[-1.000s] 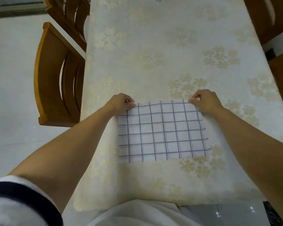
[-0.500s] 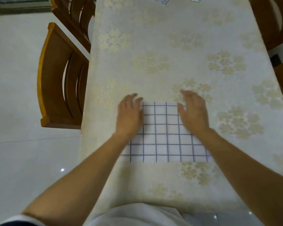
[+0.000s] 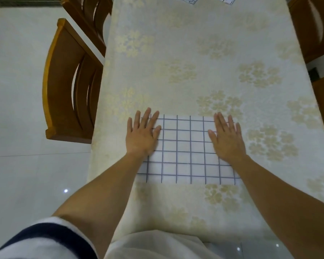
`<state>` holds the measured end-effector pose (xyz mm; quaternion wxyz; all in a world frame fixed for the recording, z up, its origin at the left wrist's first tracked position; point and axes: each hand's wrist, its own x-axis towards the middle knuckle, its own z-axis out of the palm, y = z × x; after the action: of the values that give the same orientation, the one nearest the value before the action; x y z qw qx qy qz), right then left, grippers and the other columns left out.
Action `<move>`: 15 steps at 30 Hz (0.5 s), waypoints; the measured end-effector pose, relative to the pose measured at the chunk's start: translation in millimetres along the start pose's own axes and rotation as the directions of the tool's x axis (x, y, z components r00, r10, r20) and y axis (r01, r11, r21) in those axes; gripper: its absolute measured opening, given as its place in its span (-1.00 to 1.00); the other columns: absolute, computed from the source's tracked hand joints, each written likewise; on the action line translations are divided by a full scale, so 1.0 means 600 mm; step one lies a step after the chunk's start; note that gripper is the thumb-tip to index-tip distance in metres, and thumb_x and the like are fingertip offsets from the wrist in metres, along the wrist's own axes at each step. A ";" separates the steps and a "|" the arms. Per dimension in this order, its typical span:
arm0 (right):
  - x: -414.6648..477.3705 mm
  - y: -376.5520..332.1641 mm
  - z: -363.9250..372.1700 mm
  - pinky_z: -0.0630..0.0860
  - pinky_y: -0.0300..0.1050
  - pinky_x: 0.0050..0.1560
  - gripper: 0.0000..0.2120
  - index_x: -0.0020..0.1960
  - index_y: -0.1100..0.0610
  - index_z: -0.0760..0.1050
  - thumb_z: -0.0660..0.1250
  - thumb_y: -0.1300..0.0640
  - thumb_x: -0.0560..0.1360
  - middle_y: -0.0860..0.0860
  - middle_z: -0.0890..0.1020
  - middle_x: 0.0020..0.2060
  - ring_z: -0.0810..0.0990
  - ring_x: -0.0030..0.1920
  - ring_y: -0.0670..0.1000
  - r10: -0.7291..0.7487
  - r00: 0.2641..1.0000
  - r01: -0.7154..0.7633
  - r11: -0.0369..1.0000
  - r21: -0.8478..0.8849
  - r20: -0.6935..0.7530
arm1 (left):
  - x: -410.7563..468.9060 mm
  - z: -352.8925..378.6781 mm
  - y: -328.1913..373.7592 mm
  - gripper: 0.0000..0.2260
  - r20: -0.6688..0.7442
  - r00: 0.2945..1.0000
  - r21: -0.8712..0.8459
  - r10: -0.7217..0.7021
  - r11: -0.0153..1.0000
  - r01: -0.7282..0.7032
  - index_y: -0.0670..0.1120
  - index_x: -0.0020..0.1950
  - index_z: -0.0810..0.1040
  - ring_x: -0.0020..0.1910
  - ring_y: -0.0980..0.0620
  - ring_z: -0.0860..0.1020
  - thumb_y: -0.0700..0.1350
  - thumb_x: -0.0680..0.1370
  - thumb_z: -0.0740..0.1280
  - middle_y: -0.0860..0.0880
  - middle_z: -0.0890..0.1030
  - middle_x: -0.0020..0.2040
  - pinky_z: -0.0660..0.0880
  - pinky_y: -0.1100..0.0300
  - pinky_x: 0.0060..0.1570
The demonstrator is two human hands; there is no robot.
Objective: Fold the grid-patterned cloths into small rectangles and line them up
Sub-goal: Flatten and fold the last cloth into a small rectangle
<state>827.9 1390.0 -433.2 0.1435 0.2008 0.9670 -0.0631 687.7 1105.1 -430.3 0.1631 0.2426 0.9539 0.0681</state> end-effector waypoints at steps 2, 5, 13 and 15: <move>0.002 0.007 -0.011 -0.18 0.19 0.57 -0.35 0.59 -0.03 -0.37 -0.36 -0.31 0.60 -0.08 -0.29 0.59 -0.30 0.58 0.10 0.055 0.998 -0.055 0.998 -0.004 0.042 | 0.002 -0.007 -0.004 -0.49 0.018 1.000 0.025 0.004 1.000 -0.004 0.19 0.61 -0.31 0.59 -0.09 -0.35 0.24 0.68 -0.26 0.08 -0.31 0.63 -0.27 -0.15 0.56; -0.018 -0.057 -0.033 -0.14 0.16 0.58 -0.36 0.62 0.04 -0.28 -0.31 -0.24 0.64 0.02 -0.17 0.61 -0.21 0.60 0.12 0.020 0.994 -0.012 0.997 0.082 -0.104 | -0.021 -0.016 0.040 -0.46 -0.125 0.991 0.052 0.049 0.998 -0.043 0.07 0.64 -0.27 0.60 -0.18 -0.28 0.15 0.71 -0.16 -0.04 -0.30 0.63 -0.24 -0.17 0.57; -0.119 -0.158 0.045 -0.15 0.14 0.58 -0.44 0.61 -0.04 -0.27 -0.27 -0.17 0.67 -0.07 -0.22 0.60 -0.26 0.59 0.04 -0.066 0.997 0.067 0.998 0.012 -0.039 | -0.119 0.066 0.091 -0.50 -0.020 0.982 0.014 0.187 0.982 -0.186 0.16 0.65 -0.14 0.63 -0.01 -0.22 0.18 0.71 -0.16 0.09 -0.14 0.65 -0.17 -0.09 0.58; -0.122 -0.116 0.044 -0.18 0.14 0.58 -0.42 0.60 -0.09 -0.33 -0.25 -0.23 0.66 -0.11 -0.25 0.59 -0.31 0.58 0.02 -0.062 0.998 0.062 0.998 0.003 -0.029 | -0.117 0.052 0.066 -0.49 0.002 0.983 0.037 0.182 0.983 -0.182 0.22 0.62 -0.24 0.61 0.00 -0.29 0.23 0.69 -0.20 0.12 -0.21 0.64 -0.21 -0.09 0.58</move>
<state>870.9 1294.8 -431.5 0.1271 0.1718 0.9746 -0.0666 774.1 1107.0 -431.7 0.1510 0.3317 0.9289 0.0655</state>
